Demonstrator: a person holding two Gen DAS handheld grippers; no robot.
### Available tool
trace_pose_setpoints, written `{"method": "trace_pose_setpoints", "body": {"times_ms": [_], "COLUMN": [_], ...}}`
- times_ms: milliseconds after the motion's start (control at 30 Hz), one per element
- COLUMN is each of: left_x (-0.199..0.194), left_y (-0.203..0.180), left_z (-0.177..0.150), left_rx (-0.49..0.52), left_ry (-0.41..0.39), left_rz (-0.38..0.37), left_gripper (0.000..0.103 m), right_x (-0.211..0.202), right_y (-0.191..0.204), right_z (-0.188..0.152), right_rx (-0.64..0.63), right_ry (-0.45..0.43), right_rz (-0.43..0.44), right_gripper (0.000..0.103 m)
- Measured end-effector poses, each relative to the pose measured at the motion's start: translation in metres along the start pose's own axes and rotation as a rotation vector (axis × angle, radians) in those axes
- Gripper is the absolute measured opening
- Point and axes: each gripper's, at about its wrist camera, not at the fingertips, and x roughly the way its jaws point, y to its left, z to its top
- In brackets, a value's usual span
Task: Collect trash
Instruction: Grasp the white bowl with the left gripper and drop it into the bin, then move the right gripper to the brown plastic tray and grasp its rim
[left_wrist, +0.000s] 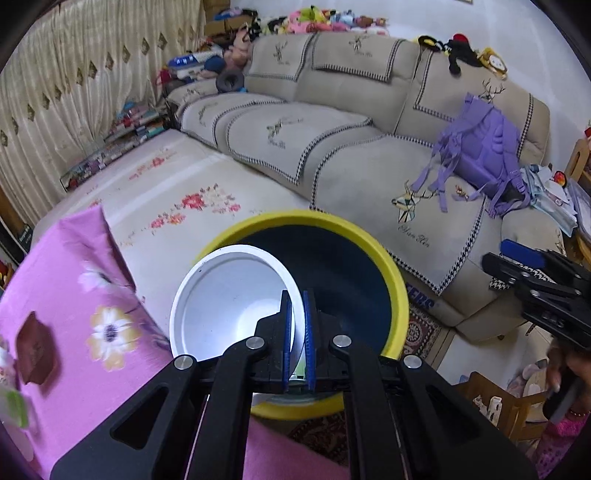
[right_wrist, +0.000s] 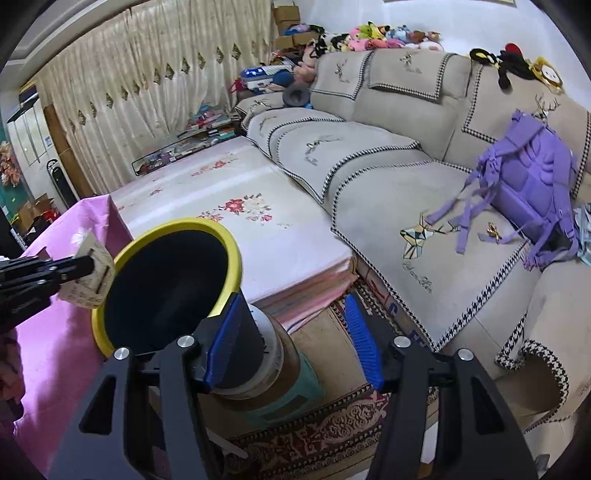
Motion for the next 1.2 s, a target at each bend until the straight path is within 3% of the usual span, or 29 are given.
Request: {"method": "trace_pose_setpoints", "body": {"times_ms": [100,167,200,233,333,500,633,800,1000,1200], "left_x": [0.013,0.016,0.015,0.011,-0.012,-0.069,-0.114,-0.166,-0.207,-0.23], "left_y": [0.001,0.002,0.003,0.004,0.011,0.025,0.052,0.101,0.172,0.235], "left_z": [0.002,0.004,0.005,0.004,-0.001,-0.022,-0.052,-0.107,-0.184,-0.235], "left_rx": [-0.003,-0.007,-0.008,-0.008,-0.01,-0.032,-0.074,-0.18,-0.329,-0.462], "left_ry": [0.007,-0.002,-0.013,-0.024,-0.055,-0.142,-0.182,-0.213,-0.209,-0.231], "left_rz": [0.013,0.021,0.028,0.034,0.043,0.065,0.11,0.186,0.35,0.442], "left_gripper": [0.013,0.033,0.038,0.044,0.049,0.075,0.081,0.082,0.087,0.087], "right_x": [0.001,0.001,0.001,0.002,0.002,0.007,0.01,0.012,0.007,0.01], "right_y": [-0.002,-0.001,-0.002,-0.001,0.002,0.015,0.036,0.083,0.165,0.249], "right_z": [-0.002,-0.003,-0.003,-0.002,-0.003,-0.007,-0.006,0.002,0.012,0.029], "right_rx": [0.006,0.006,0.006,0.006,0.007,-0.006,-0.031,-0.102,-0.23,-0.323], "right_ry": [0.005,0.005,0.005,0.005,0.005,0.022,0.03,0.034,0.019,0.032], "right_rz": [-0.005,-0.005,-0.003,-0.002,0.005,0.03,0.067,0.138,0.23,0.335], "right_gripper": [0.058,0.058,0.058,0.059,0.06,0.061,0.061,0.061,0.061,0.061]}}
